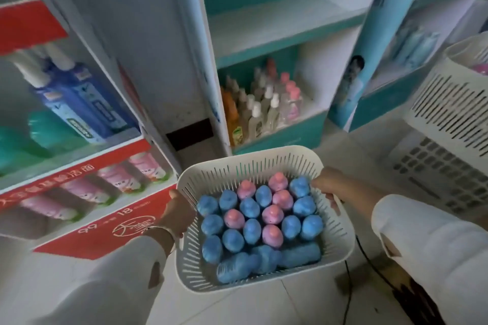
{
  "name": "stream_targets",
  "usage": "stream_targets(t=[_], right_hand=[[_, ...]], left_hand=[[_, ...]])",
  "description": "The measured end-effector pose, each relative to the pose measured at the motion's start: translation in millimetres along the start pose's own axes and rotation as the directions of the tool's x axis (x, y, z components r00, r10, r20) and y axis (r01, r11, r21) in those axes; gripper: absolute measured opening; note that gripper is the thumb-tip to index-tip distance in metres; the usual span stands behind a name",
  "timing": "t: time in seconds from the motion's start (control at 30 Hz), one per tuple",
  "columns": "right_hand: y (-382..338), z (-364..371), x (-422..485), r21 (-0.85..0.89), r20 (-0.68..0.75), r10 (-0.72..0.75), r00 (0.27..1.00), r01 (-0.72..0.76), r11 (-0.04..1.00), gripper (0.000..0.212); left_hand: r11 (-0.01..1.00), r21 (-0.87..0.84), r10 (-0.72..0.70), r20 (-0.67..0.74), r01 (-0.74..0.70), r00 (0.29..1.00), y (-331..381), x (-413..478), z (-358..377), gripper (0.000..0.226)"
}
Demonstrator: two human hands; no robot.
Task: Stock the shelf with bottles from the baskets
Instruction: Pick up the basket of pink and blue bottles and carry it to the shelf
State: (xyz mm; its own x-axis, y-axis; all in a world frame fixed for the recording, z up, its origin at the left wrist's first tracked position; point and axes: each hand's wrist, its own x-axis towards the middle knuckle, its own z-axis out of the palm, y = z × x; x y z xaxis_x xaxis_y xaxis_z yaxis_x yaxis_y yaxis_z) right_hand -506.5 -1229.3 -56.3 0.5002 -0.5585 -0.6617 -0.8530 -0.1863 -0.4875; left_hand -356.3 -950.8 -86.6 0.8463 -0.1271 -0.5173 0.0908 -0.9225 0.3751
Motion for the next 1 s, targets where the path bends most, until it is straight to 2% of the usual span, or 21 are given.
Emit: stream_targets(t=[0.17,0.3,0.4,0.5,0.57,0.63,0.73,0.83,0.9,1.0], right_hand=[[7,49,67,-0.106,0.000,-0.065,0.998,0.065,0.992,0.015],[6,79,97,-0.071,0.044,-0.084,0.995,0.087,0.994,0.015],[3,95,112,-0.150,0.064,-0.074,0.995,0.083,0.985,0.014],[0,95,122,-0.058,0.101,-0.104,0.989,0.111,0.992,0.017],[-6,95,122,-0.137,0.083,-0.079,0.993,0.090,0.987,0.020],[-10,95,123,-0.198,0.077,-0.084,0.994,0.097,0.975,0.021],[-8,94,123,-0.209,0.084,-0.095,0.992,0.111,0.972,0.016],[-7,89,114,-0.289,0.098,-0.163,0.982,0.185,0.939,0.019],[-7,80,103,-0.323,0.070,-0.203,0.977,0.215,0.922,0.015],[-9,62,79,-0.543,0.050,-0.197,0.979,0.193,0.817,0.031]], left_hand=[[0.990,-0.095,-0.104,-0.027,0.101,0.994,-35,36,33,0.038],[0.992,-0.065,-0.114,-0.058,0.110,0.992,-53,52,53,0.060],[0.989,-0.062,-0.139,-0.053,0.136,0.989,-67,59,62,0.051],[0.985,0.028,-0.170,-0.062,0.172,0.984,-74,64,67,0.042],[0.978,-0.051,-0.204,-0.090,0.200,0.975,-75,67,68,0.052],[0.982,-0.037,-0.191,-0.116,0.187,0.975,-68,65,65,0.058],[0.983,0.161,-0.053,-0.184,0.084,0.981,-43,63,54,0.059],[0.950,0.310,0.073,-0.146,-0.025,0.987,-2,61,50,0.053],[0.940,0.314,0.154,-0.041,-0.133,0.987,20,52,54,0.038],[0.936,0.279,0.202,0.068,-0.213,0.977,42,29,58,0.028]])
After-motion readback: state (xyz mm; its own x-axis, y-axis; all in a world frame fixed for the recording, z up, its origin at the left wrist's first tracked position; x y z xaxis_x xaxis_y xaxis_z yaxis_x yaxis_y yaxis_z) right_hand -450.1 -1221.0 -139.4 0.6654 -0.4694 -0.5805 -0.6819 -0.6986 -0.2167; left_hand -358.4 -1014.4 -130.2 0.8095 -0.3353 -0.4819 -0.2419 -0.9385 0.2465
